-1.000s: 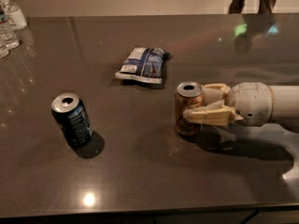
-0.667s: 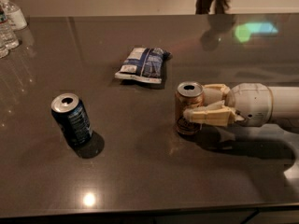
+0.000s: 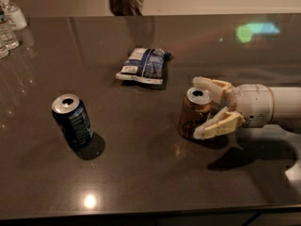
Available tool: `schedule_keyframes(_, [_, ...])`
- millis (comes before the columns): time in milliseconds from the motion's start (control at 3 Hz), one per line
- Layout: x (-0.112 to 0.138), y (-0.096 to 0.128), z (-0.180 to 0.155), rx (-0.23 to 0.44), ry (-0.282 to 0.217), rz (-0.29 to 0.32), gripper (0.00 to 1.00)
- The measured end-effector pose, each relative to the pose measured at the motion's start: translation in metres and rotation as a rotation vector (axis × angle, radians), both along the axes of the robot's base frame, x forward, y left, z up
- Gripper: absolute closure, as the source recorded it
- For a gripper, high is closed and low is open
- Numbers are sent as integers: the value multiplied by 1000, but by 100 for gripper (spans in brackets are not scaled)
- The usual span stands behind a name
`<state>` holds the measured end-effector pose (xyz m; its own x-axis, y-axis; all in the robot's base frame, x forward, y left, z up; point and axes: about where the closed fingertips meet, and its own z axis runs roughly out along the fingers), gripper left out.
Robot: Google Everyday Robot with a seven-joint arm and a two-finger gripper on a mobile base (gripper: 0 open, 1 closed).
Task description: Place orange can upright
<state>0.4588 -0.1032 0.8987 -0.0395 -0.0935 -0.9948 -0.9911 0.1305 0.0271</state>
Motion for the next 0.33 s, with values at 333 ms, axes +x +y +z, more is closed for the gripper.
schedule_keyframes(333, [0, 0, 0, 0, 0, 0, 0])
